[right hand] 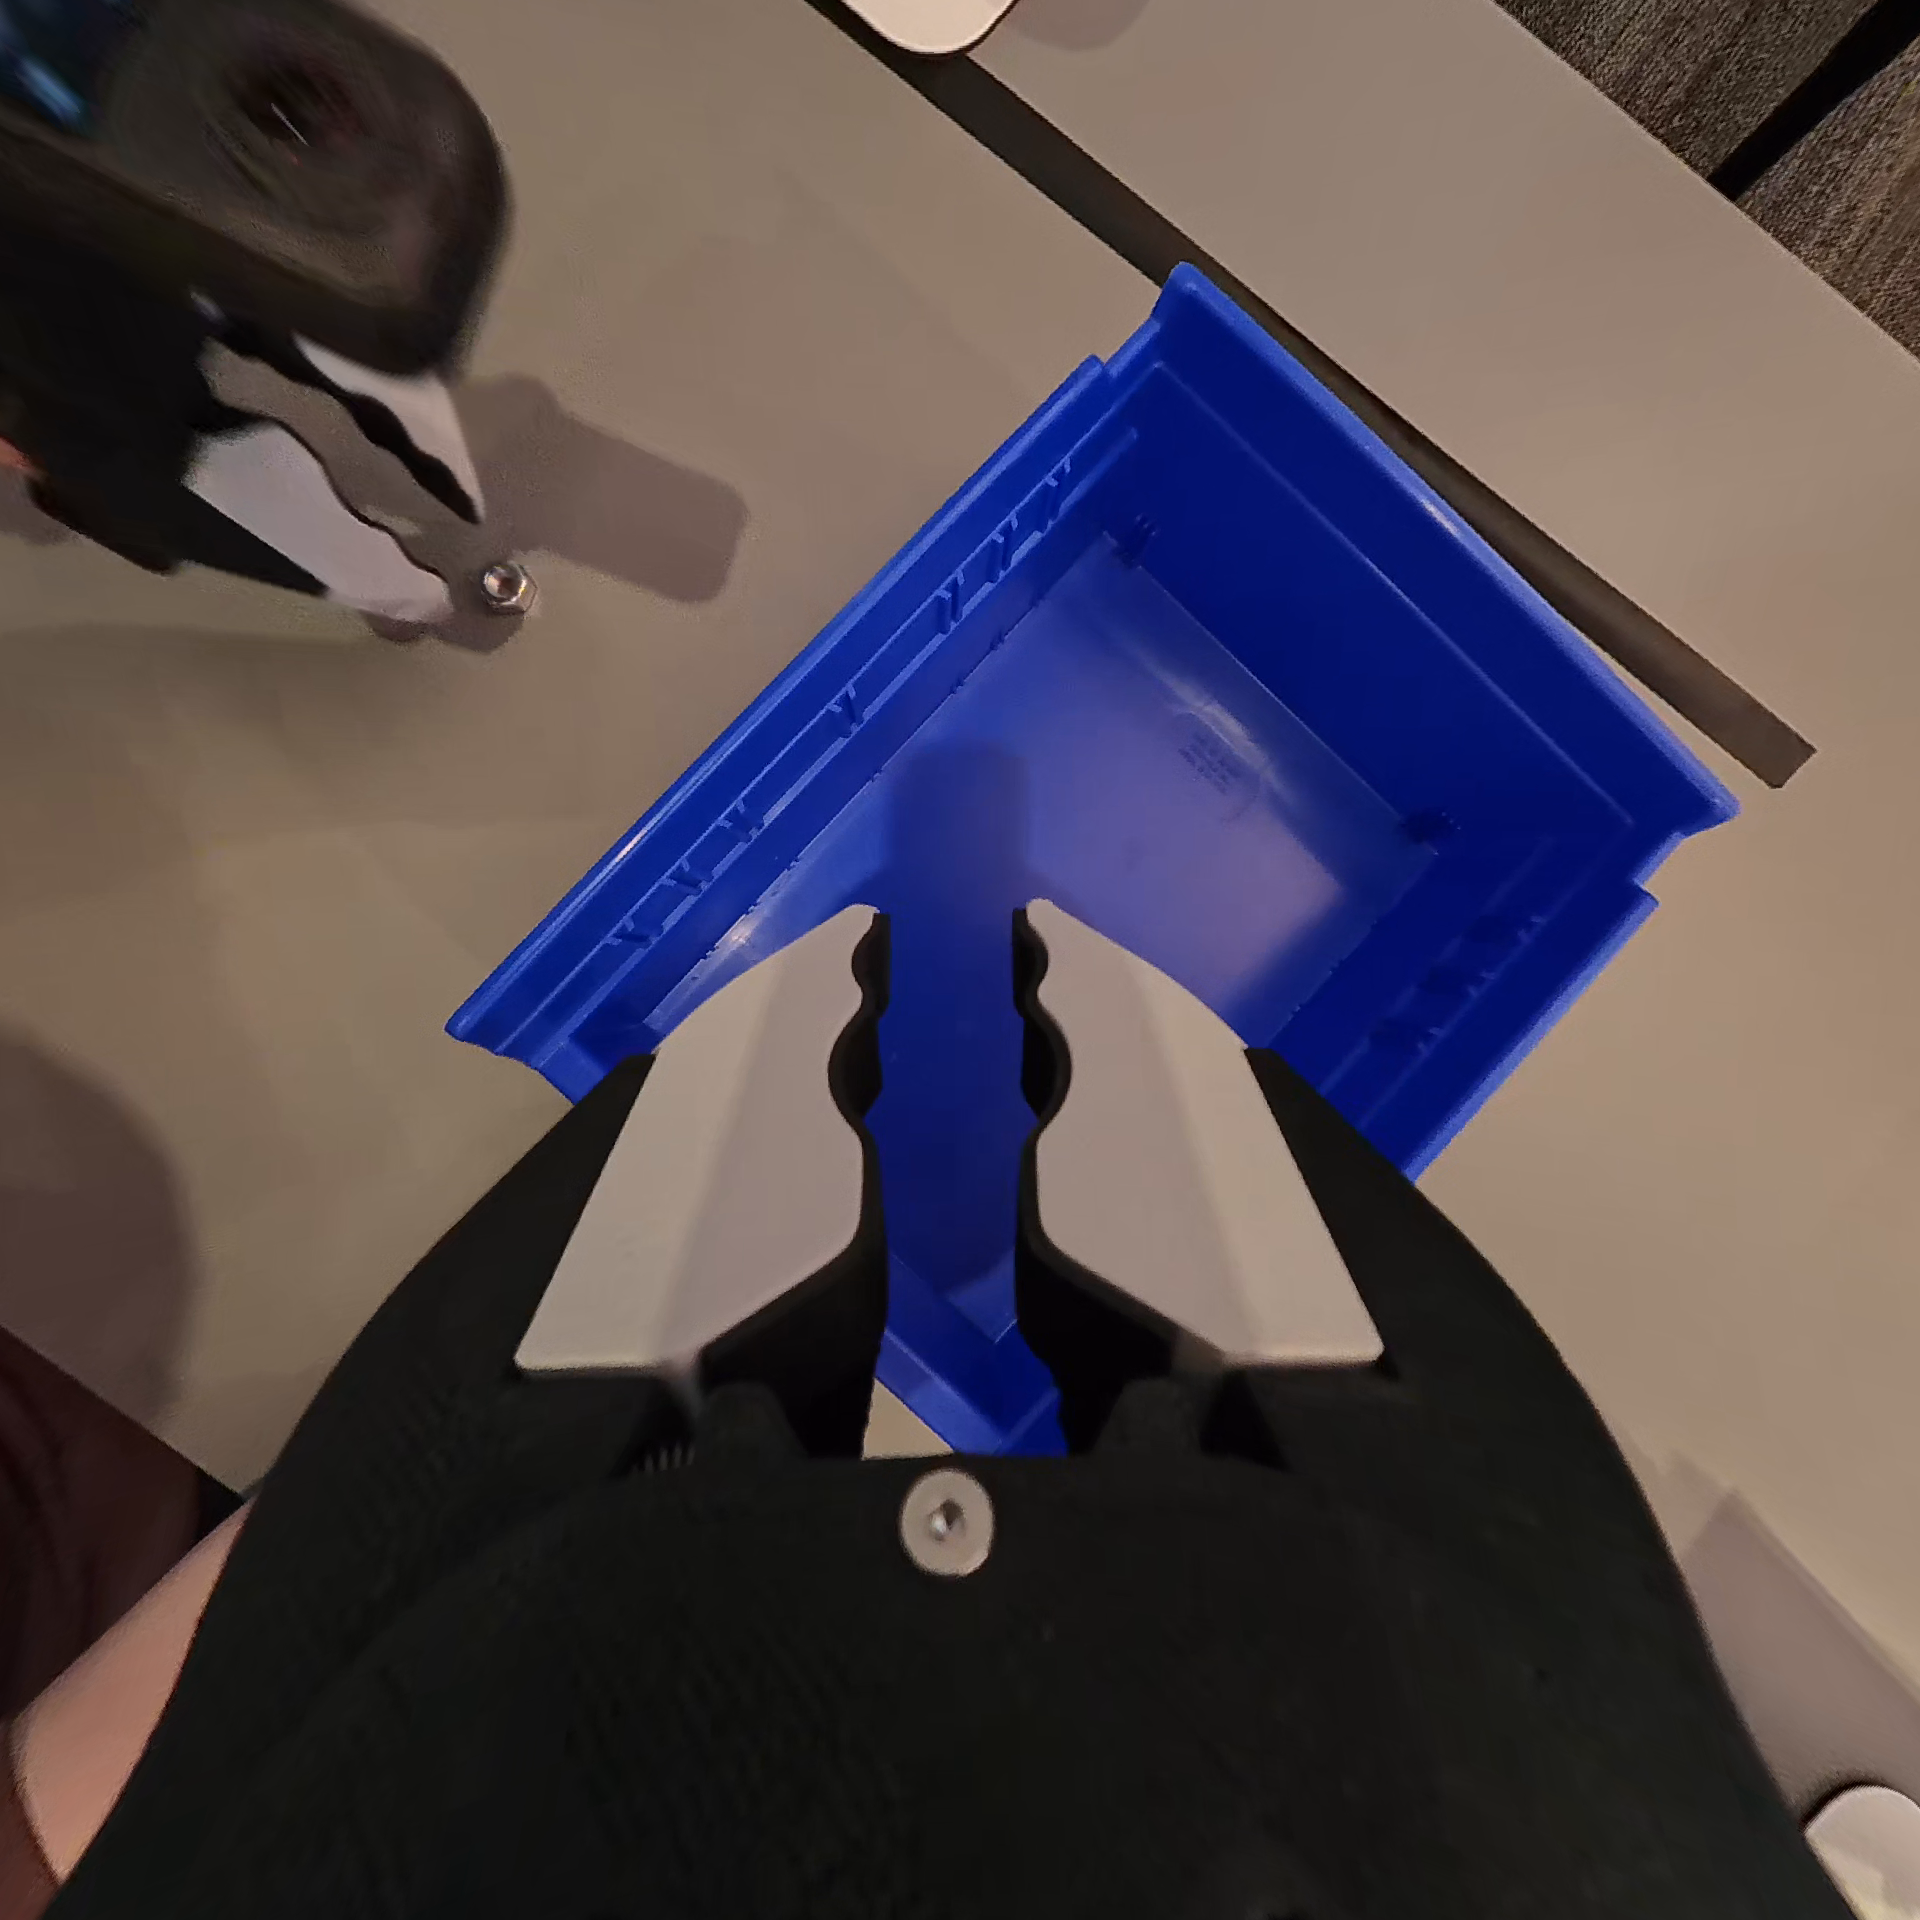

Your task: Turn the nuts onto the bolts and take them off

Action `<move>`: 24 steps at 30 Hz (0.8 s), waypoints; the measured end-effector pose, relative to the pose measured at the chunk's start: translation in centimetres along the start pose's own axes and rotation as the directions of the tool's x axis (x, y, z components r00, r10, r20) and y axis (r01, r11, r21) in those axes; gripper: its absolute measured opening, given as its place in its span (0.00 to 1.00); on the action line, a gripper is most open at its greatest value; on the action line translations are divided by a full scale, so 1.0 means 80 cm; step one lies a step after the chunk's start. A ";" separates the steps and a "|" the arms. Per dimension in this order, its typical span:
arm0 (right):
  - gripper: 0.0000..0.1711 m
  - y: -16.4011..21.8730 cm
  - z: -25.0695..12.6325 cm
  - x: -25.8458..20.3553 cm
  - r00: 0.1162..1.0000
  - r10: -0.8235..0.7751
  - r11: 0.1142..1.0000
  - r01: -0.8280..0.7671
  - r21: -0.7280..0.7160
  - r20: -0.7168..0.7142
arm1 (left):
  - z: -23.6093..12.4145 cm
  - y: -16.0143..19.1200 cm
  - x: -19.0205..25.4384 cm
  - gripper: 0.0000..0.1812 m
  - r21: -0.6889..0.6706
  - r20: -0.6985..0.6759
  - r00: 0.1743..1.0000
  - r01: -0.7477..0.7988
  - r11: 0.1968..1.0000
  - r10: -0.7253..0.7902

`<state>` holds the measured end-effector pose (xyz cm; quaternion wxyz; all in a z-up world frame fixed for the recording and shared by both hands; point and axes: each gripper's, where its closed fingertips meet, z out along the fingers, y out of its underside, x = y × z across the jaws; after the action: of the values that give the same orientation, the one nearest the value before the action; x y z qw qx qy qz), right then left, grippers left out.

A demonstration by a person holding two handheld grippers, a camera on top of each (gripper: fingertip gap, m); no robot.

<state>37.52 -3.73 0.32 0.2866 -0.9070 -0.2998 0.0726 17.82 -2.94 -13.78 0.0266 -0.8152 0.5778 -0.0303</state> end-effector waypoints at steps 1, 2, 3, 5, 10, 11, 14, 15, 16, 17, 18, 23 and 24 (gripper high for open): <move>0.14 0.001 0.000 0.000 1.000 0.001 1.000 -0.001 0.002 0.000 | -0.013 0.003 0.001 0.15 0.031 -0.018 1.000 0.019 0.999 -0.018; 0.14 0.001 0.000 0.000 1.000 0.001 1.000 -0.001 0.003 0.002 | -0.028 0.008 0.000 0.15 0.063 -0.035 0.999 0.043 0.997 -0.041; 0.14 0.001 -0.001 0.000 1.000 -0.001 1.000 0.001 0.006 0.004 | -0.047 0.016 -0.001 0.15 0.098 -0.046 0.997 0.068 0.993 -0.064; 0.14 -0.002 -0.001 0.001 1.000 -0.004 1.000 0.004 0.020 0.004 | -0.090 0.044 -0.013 0.15 0.169 -0.034 0.995 0.101 0.980 -0.097; 0.14 -0.017 -0.003 -0.001 1.000 -0.021 0.999 0.022 0.048 -0.022 | -0.190 0.165 -0.107 0.16 0.298 0.154 0.950 0.219 0.929 -0.273; 0.14 -0.020 -0.003 -0.003 0.999 -0.034 0.998 0.035 0.049 -0.024 | -0.198 0.192 -0.127 0.16 0.309 0.158 0.933 0.265 0.913 -0.324; 0.14 -0.033 0.000 -0.013 0.997 -0.073 0.996 0.074 0.057 -0.027 | -0.194 0.274 -0.190 0.16 0.253 0.173 0.860 0.433 0.865 -0.481; 0.14 -0.036 0.002 -0.017 0.996 -0.084 0.995 0.085 0.057 -0.023 | -0.186 0.298 -0.210 0.16 0.224 0.189 0.839 0.468 0.855 -0.510; 0.14 -0.038 0.004 -0.020 0.995 -0.097 0.994 0.097 0.052 -0.018 | -0.176 0.320 -0.226 0.16 0.180 0.207 0.832 0.485 0.856 -0.515; 0.14 -0.038 0.007 -0.023 0.994 -0.109 0.993 0.110 0.043 -0.013 | -0.165 0.339 -0.238 0.15 0.129 0.218 0.832 0.494 0.860 -0.510; 0.14 -0.038 0.009 -0.025 0.993 -0.119 0.992 0.119 0.032 -0.012 | -0.152 0.352 -0.246 0.15 0.081 0.211 0.841 0.493 0.866 -0.499; 0.14 -0.037 0.022 -0.019 0.993 -0.117 0.993 0.116 -0.017 -0.033 | -0.101 0.376 -0.270 0.16 -0.091 0.174 0.937 0.322 0.943 -0.303; 0.14 -0.036 0.025 -0.018 0.993 -0.113 0.993 0.112 -0.025 -0.032 | -0.091 0.377 -0.269 0.16 -0.110 0.139 0.954 0.280 0.954 -0.264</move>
<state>34.32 -1.70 0.25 0.2848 -0.8930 -0.3466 0.0377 -18.21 7.30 -9.28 0.0049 -0.8874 0.4578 0.0536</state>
